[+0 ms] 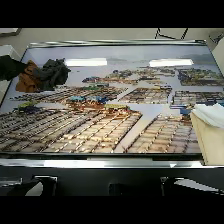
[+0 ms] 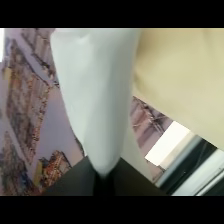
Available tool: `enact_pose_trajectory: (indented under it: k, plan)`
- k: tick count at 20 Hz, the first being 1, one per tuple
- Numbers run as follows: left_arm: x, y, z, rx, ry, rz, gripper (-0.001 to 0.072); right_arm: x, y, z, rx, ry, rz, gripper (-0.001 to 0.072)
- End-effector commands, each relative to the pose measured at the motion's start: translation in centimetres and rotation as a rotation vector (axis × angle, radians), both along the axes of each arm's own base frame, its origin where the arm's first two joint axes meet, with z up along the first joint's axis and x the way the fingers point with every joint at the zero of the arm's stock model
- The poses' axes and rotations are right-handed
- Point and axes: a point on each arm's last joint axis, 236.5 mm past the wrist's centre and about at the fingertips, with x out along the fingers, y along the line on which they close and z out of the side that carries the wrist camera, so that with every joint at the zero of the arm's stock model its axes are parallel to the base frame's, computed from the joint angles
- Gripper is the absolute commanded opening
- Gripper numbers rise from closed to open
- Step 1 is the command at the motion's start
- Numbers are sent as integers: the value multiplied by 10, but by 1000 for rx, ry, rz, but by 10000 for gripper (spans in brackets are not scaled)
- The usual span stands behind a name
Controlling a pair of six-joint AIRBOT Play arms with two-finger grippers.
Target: Fold the clothes and pants, and hang the long-sleeved shirts on hangers.
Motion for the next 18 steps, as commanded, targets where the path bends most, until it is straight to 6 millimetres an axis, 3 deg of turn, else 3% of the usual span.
enact_pose_trajectory:
  k: [1,7,11,12,13,14,16,17,18]
  plan:
    - [1,1,2,0,-11,4,17,-46,-4,-41,24,219,-50,40]
    - [2,1,2,-3,-12,8,17,-81,12,-121,100,381,-55,41]
    - [3,1,0,-4,-7,6,17,-98,28,-155,138,441,-38,47]
    - [3,0,0,-4,-7,6,17,-102,29,-158,142,459,-34,162]
    - [3,0,0,-4,-6,6,16,-104,30,-157,145,466,-31,436]
    - [3,1,0,-4,-7,6,17,-104,32,-155,142,462,-15,660]
    - [4,-1,2,-13,-13,6,17,-93,25,-139,86,403,-5,695]
    - [6,-5,10,-48,-38,1,16,-73,11,-118,25,314,-7,694]
    - [11,-11,27,-109,-93,5,17,-41,-8,-85,-67,178,-10,693]
